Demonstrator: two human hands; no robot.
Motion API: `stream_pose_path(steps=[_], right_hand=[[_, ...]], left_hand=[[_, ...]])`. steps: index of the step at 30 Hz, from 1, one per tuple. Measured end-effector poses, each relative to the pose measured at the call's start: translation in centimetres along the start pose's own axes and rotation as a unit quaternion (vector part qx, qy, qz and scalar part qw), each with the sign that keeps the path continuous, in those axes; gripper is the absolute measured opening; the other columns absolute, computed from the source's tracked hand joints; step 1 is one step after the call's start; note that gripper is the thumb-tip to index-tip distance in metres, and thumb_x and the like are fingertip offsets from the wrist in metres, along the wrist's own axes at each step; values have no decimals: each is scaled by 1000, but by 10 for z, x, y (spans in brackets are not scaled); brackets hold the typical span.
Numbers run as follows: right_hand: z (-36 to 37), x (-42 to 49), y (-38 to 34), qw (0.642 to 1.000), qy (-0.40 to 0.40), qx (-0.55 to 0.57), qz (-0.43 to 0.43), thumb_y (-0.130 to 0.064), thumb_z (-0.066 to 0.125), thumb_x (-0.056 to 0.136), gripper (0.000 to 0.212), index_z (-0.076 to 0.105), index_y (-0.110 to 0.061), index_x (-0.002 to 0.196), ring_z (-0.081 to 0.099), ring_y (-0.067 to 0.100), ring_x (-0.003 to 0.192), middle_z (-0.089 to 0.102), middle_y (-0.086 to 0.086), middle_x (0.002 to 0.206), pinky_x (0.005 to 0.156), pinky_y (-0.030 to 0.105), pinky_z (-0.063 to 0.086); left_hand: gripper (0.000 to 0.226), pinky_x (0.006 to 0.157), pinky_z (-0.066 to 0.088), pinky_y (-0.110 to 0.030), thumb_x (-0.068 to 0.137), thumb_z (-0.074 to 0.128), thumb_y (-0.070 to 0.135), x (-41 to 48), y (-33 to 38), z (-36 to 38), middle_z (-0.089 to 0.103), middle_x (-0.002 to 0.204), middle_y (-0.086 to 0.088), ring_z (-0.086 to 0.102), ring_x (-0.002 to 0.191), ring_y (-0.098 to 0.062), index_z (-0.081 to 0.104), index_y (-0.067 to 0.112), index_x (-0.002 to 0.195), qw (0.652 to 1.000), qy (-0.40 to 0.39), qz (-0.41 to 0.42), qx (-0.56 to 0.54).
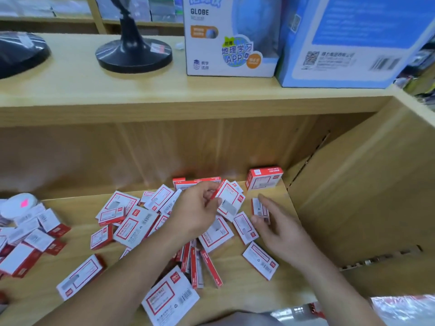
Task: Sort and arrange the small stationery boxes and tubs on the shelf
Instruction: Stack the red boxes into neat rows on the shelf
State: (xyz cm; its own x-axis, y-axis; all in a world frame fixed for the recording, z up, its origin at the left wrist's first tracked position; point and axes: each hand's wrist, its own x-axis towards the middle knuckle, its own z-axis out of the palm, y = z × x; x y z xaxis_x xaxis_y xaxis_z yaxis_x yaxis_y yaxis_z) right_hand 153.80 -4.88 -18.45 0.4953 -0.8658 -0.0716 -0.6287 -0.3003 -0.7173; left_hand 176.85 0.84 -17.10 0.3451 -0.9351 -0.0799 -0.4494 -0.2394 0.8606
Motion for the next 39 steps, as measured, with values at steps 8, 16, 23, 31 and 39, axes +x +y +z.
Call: stream_pose_path(steps=[8, 16, 23, 31, 39], right_hand=[[-10, 19, -15, 989, 91, 117, 23, -64, 69, 81, 66, 61, -25, 133, 65, 4, 108, 71, -11, 114, 89, 30, 54], [-23, 35, -30, 920, 177, 335, 102, -10, 80, 83, 21, 68, -17, 99, 74, 30, 92, 77, 6, 96, 77, 49, 62], [-30, 36, -40, 928, 176, 314, 99, -7, 77, 86, 16, 71, -17, 96, 75, 24, 83, 77, 2, 85, 76, 46, 63], [-24, 55, -55, 979, 96, 177, 21, 0, 74, 85, 24, 70, -22, 94, 70, 1, 85, 74, -8, 90, 72, 16, 56], [0, 74, -61, 992, 100, 45, -64, -4, 80, 82, 27, 76, -25, 100, 62, 6, 87, 54, -5, 103, 81, 17, 53]], left_hand=[[21, 86, 60, -44, 95, 69, 14, 4, 23, 2, 77, 93, 7, 74, 84, -10, 70, 27, 112, 994, -24, -5, -111], [22, 83, 52, -40, 94, 55, 29, 43, 10, 1, 66, 115, 4, 62, 102, -26, 71, 22, 108, 902, -32, 247, 352], [72, 103, 30, -43, 92, 6, 58, 41, -1, 24, 57, 141, 8, 50, 125, -19, 62, 28, 127, 831, -115, 246, 486], [61, 93, 43, -37, 97, 25, 55, 36, -23, -19, 71, 115, 6, 59, 117, -20, 75, 20, 102, 849, -84, 250, 457], [21, 71, 52, -36, 93, 65, 41, 38, 1, -20, 71, 97, 10, 63, 91, -14, 72, 33, 111, 946, 24, 214, 243]])
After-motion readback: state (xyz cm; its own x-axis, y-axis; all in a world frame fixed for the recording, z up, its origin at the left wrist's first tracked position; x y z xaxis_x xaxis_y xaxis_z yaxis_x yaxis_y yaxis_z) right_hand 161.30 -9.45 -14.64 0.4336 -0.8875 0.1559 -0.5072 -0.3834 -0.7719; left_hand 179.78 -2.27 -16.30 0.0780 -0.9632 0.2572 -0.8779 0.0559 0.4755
